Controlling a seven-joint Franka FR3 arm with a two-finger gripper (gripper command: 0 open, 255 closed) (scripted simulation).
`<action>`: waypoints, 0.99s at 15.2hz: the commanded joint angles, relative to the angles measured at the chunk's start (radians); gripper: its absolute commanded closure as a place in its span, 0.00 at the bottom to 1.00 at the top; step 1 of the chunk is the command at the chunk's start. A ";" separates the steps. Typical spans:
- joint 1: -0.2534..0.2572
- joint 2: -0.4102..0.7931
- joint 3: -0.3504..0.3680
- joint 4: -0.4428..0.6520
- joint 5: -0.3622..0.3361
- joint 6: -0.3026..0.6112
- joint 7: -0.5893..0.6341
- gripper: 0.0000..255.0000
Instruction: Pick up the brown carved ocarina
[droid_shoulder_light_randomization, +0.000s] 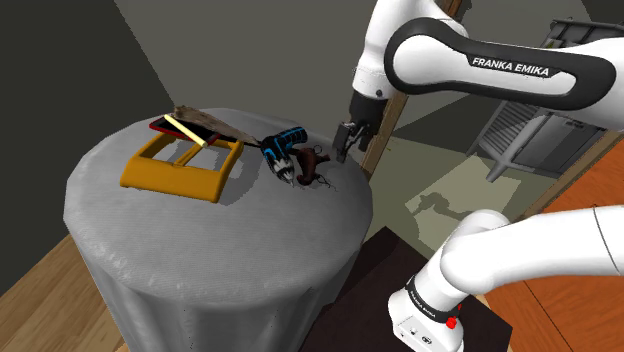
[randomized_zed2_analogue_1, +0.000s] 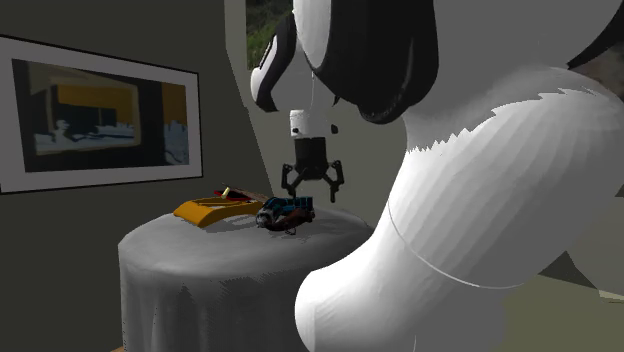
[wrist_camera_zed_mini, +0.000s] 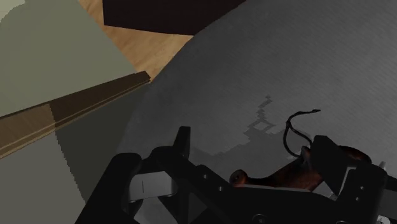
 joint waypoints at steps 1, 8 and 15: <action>0.010 0.039 0.066 -0.001 0.011 0.022 0.077 0.00; 0.015 0.108 0.143 -0.028 0.016 0.094 0.163 0.00; 0.016 0.114 0.149 -0.072 0.020 0.143 0.167 1.00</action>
